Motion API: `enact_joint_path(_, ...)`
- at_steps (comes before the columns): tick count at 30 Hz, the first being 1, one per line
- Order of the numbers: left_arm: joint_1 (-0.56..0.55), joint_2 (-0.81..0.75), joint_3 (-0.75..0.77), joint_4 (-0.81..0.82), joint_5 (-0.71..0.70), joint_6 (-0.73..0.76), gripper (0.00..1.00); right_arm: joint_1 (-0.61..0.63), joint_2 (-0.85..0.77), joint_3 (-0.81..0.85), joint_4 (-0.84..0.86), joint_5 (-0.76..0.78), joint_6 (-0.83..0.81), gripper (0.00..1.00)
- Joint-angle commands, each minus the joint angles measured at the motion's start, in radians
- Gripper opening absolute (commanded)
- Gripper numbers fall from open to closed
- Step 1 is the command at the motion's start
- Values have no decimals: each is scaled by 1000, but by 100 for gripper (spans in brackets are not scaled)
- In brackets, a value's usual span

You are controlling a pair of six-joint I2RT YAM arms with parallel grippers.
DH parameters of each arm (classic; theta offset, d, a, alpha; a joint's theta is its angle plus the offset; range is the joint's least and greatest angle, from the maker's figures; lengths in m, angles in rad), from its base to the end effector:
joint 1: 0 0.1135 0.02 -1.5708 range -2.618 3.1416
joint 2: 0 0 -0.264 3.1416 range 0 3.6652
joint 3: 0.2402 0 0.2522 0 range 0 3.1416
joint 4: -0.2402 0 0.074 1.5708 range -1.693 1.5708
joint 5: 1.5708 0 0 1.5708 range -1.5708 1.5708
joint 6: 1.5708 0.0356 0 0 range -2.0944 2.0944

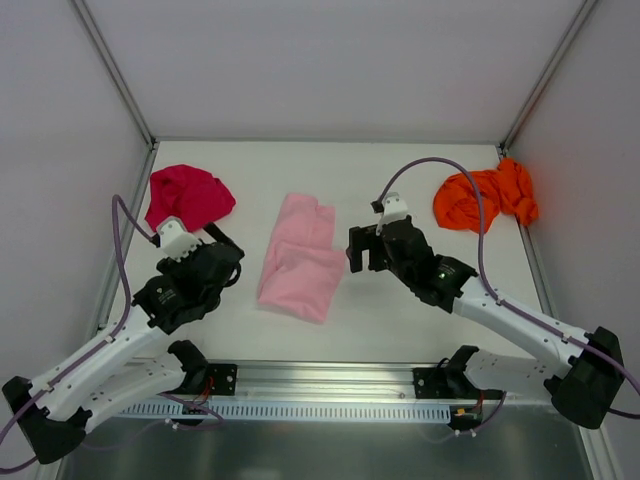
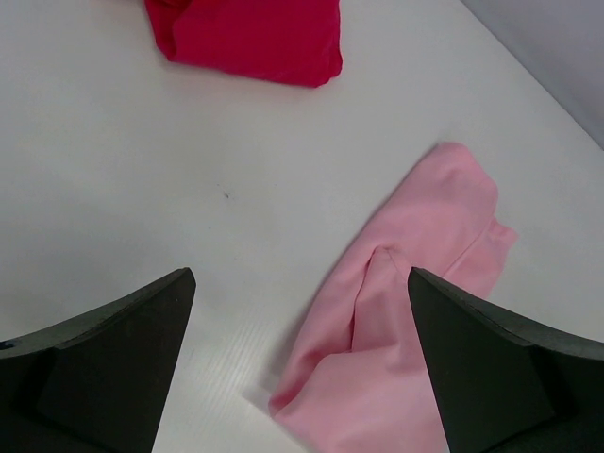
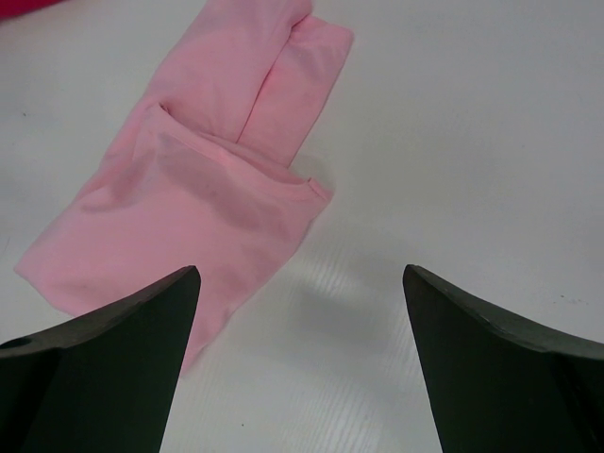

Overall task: Fold and stack the t-shirts
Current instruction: Grab one side of the 2/3 rectangular tshirt with left arm

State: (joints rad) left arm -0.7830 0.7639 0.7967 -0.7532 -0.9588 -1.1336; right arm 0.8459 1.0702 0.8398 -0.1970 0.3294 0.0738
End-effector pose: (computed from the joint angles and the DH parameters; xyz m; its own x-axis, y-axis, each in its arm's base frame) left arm 0.1221 -0.0804 0.3018 -0.1701 -0.5650 -0.8074 -0.4366 0.7777 -0.4522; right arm 0.1701 0.1746 0.3029 -0.3119 -0.2469 -0.9175 -0.4915 0.8683 -0.0666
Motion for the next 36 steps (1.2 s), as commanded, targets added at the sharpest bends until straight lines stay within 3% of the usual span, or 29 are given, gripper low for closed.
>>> enact_joint_path(1,74,-78,-83,134,113,115,99,15,30,13,53,-32,-2,95)
enact_joint_path(2,92,-128,-115,182,188,173,99,15,39,13,54,-29,-3,95)
enact_joint_path(6,145,-283,-174,185,236,191,99,16,53,7,65,-32,-2,95)
enact_joint_path(9,145,-273,-223,276,337,250,99,19,66,18,67,-23,-6,95)
enact_joint_path(19,116,-187,-485,908,752,368,99,22,94,39,42,63,-26,95)
enact_joint_path(24,-69,-187,-496,922,557,414,99,22,97,50,25,95,-26,95)
enact_joint_path(31,-174,-225,-513,828,453,310,99,28,139,102,-9,112,-26,95)
enact_joint_path(36,-203,-232,-570,896,479,302,99,38,158,114,-13,123,-29,95)
